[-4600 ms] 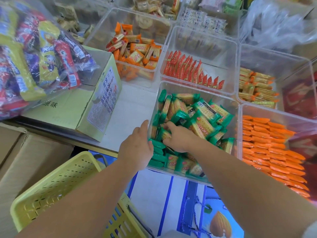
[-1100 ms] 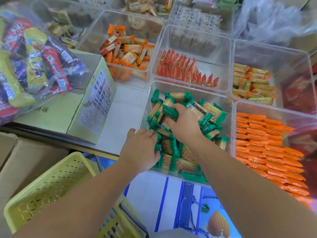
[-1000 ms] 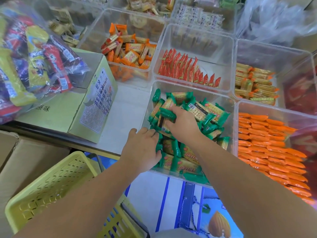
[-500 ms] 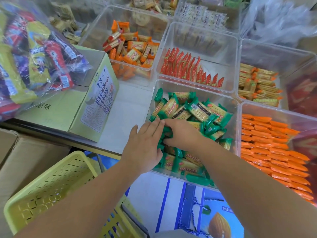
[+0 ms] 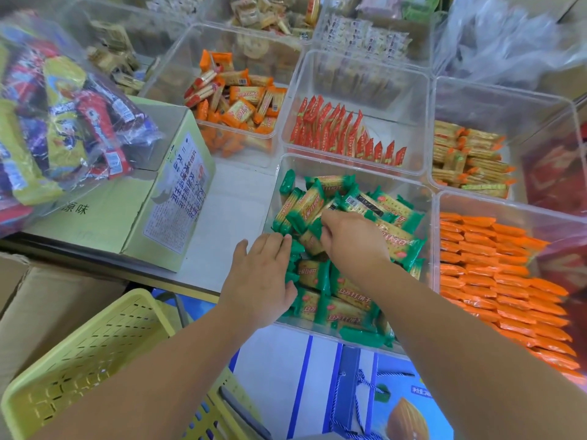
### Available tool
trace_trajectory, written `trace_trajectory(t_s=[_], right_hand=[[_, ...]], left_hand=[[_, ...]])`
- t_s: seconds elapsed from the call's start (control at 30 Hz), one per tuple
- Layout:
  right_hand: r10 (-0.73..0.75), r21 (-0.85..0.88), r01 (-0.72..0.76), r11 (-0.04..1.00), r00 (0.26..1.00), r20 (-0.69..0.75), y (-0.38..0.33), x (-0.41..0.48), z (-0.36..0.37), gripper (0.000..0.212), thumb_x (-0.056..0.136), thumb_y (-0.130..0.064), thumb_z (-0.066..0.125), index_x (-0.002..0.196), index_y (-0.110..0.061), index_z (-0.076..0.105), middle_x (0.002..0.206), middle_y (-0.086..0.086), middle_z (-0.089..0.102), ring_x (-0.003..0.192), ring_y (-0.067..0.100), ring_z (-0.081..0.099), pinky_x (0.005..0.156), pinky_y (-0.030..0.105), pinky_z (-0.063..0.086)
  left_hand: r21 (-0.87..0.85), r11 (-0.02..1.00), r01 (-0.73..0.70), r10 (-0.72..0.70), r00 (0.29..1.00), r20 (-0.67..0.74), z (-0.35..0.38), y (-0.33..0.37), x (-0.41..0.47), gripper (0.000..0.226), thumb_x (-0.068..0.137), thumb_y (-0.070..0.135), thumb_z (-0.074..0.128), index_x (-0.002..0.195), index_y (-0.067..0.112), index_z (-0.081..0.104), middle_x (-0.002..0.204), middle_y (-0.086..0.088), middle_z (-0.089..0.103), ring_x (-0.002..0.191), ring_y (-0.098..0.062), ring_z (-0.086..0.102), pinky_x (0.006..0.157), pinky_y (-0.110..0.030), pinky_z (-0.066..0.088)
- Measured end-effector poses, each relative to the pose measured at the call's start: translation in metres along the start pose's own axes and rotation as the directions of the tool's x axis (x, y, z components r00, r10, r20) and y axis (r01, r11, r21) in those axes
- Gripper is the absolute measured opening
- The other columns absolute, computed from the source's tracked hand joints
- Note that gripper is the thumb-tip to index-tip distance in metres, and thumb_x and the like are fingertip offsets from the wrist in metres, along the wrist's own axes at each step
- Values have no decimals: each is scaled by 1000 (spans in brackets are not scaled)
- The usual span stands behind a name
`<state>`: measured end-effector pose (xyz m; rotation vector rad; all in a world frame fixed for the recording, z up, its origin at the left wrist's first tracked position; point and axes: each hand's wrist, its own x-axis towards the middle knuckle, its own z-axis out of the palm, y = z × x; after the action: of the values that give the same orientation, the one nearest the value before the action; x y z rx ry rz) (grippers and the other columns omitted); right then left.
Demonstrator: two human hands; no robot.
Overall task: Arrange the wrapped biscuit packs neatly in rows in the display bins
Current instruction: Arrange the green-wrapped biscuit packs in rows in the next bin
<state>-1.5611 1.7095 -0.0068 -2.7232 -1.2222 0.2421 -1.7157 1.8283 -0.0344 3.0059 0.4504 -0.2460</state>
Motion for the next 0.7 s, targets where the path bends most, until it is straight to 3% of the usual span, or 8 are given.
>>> trace_trajectory(t_s=[0.07, 0.17, 0.33, 0.5, 0.6, 0.7], right_hand=[[56, 56, -55, 997, 998, -28, -1, 3, -1, 9, 103, -19, 44, 94, -18, 43, 66, 0, 51, 55, 25, 50, 46, 30, 36], [55, 130, -54, 990, 998, -6, -7, 10, 0, 4, 105, -17, 42, 102, -18, 41, 70, 2, 52, 57, 30, 54, 48, 34, 43], [21, 160, -34, 987, 997, 80, -16, 16, 9, 27, 100, -6, 50, 94, -22, 30, 70, -3, 41, 62, 30, 50, 52, 35, 37], [-23, 191, 7, 982, 996, 82, -13, 7, 11, 15, 99, -5, 54, 108, -15, 46, 82, -3, 48, 69, 33, 58, 55, 42, 52], [-98, 229, 87, 969, 994, 39, -11, 0, 13, 8, 104, -12, 48, 110, -10, 54, 88, 4, 57, 74, 33, 57, 61, 44, 51], [-207, 265, 210, 941, 978, -38, -10, -3, 11, 12, 103, -13, 50, 105, -6, 59, 85, 8, 59, 74, 30, 55, 61, 42, 48]], left_hand=[[6, 1000, -6, 6, 1000, 10, 0, 0, 1, 77, 88, 52, 44, 155, 16, 31, 147, -1, 42, 139, -22, 32, 112, -52, 30], [-10, 1000, -15, 15, 1000, 8, -1, 0, 1, 74, 85, 50, 50, 151, 21, 36, 148, -1, 47, 140, -23, 35, 111, -55, 29], [21, 999, -26, 25, 998, 58, 0, 0, 4, 73, 85, 52, 50, 149, 20, 40, 157, -4, 38, 145, -25, 28, 112, -59, 24], [11, 1000, -21, 20, 999, 26, -2, 0, 2, 73, 82, 52, 52, 147, 17, 44, 150, -4, 42, 138, -23, 35, 110, -57, 30], [-30, 999, -17, 17, 1000, -18, -2, 1, 1, 82, 81, 52, 55, 151, 17, 33, 151, -3, 40, 136, -22, 38, 109, -55, 33], [-62, 998, -12, 10, 999, -31, -1, 1, -1, 102, 79, 54, 58, 159, 17, 6, 166, -4, 15, 140, -22, 36, 110, -55, 35]])
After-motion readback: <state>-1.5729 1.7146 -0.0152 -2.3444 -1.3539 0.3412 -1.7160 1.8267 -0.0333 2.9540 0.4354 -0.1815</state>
